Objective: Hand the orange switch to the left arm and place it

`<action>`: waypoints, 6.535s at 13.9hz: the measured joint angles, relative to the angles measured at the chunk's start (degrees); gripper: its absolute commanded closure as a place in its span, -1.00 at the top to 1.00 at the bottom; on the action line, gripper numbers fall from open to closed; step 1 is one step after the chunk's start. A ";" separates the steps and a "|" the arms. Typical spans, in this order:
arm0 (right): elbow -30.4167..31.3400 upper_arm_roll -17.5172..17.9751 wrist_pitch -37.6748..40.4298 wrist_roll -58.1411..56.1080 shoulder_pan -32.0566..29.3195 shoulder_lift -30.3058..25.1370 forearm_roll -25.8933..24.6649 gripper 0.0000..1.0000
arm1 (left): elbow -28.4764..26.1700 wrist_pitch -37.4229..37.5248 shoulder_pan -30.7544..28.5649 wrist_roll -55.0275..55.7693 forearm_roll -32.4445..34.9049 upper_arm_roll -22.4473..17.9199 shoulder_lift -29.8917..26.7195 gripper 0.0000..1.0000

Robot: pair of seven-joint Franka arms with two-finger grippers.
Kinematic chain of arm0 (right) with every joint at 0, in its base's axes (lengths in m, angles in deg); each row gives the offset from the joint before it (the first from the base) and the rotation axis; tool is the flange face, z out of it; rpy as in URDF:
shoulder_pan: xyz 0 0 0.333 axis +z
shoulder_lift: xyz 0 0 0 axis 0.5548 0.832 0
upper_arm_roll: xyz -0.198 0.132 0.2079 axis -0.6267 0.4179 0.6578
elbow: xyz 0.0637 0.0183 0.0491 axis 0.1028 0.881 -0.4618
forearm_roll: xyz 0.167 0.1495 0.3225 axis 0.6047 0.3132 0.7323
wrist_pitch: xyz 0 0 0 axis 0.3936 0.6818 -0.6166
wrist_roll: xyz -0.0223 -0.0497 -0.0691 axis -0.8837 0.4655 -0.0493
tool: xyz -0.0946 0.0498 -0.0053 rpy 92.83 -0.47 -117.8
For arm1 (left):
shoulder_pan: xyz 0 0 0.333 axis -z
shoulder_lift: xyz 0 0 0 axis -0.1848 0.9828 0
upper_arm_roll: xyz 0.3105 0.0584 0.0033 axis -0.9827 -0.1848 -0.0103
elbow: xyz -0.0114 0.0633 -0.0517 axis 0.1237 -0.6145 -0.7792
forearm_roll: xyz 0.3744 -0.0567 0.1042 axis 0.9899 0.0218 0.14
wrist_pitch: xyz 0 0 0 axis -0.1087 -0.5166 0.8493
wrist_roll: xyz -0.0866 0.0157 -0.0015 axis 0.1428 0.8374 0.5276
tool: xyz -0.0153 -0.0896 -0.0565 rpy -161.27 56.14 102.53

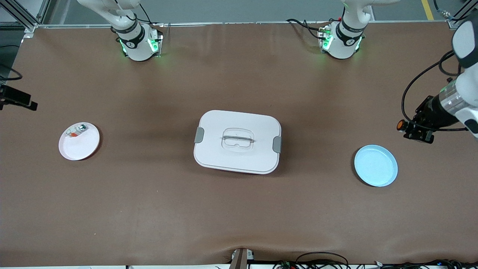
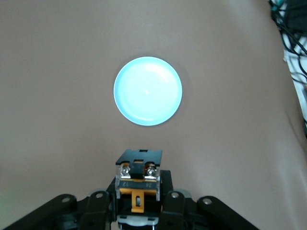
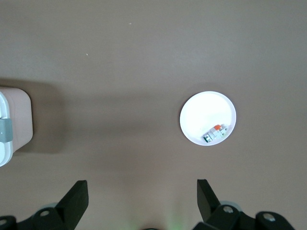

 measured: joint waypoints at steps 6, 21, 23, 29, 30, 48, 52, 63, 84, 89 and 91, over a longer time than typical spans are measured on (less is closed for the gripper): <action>6.41 -1.78 -1.37 1.94 2.82 -5.22 -0.28 1.00 | -9.43 -10.38 -4.18 0.98 -0.07 -0.05 0.62 -1.00; 6.43 -4.55 -2.31 2.55 3.55 -5.79 -0.20 1.00 | -12.02 -32.08 -5.51 4.73 -0.07 -0.39 19.83 -1.00; 6.43 -4.68 -2.30 2.59 3.16 -6.00 -0.05 1.00 | -11.98 -32.85 -5.54 4.75 -0.07 -1.09 21.26 -1.00; 6.43 -3.97 -2.17 2.59 1.98 -7.18 0.26 1.00 | -11.95 -33.15 -5.69 4.75 1.22 -2.08 23.26 -1.00; 6.43 -3.51 -2.17 2.59 1.71 -7.19 0.27 1.00 | -11.95 -33.18 -5.69 4.75 1.22 -2.08 23.40 -1.00; 6.43 -1.99 -2.61 -0.77 0.10 -7.88 0.27 1.00 | -11.92 -33.22 -7.66 4.67 1.30 -2.22 26.95 -0.42; 6.43 -1.98 -2.72 -0.77 0.10 -7.89 0.27 1.00 | -11.42 -33.90 -7.66 4.59 1.30 -2.20 26.94 0.97; 6.51 -1.88 -3.57 -0.74 0.11 -7.90 0.27 1.00 | -10.26 -34.55 -7.32 -5.61 1.30 -1.68 25.60 1.00; 6.98 -1.88 -4.73 0.27 0.11 -7.90 0.26 1.00 | -9.88 -28.17 -7.36 -69.33 1.30 -0.01 8.51 1.00; 7.00 -1.92 -4.88 0.29 0.11 -7.90 0.24 1.00 | -9.11 -21.36 -7.19 -69.41 1.30 0.90 2.19 1.00; 7.02 -1.93 -5.26 0.29 0.10 -7.90 0.24 1.00 | -8.85 -19.53 -7.14 -69.41 1.30 1.62 0.23 1.00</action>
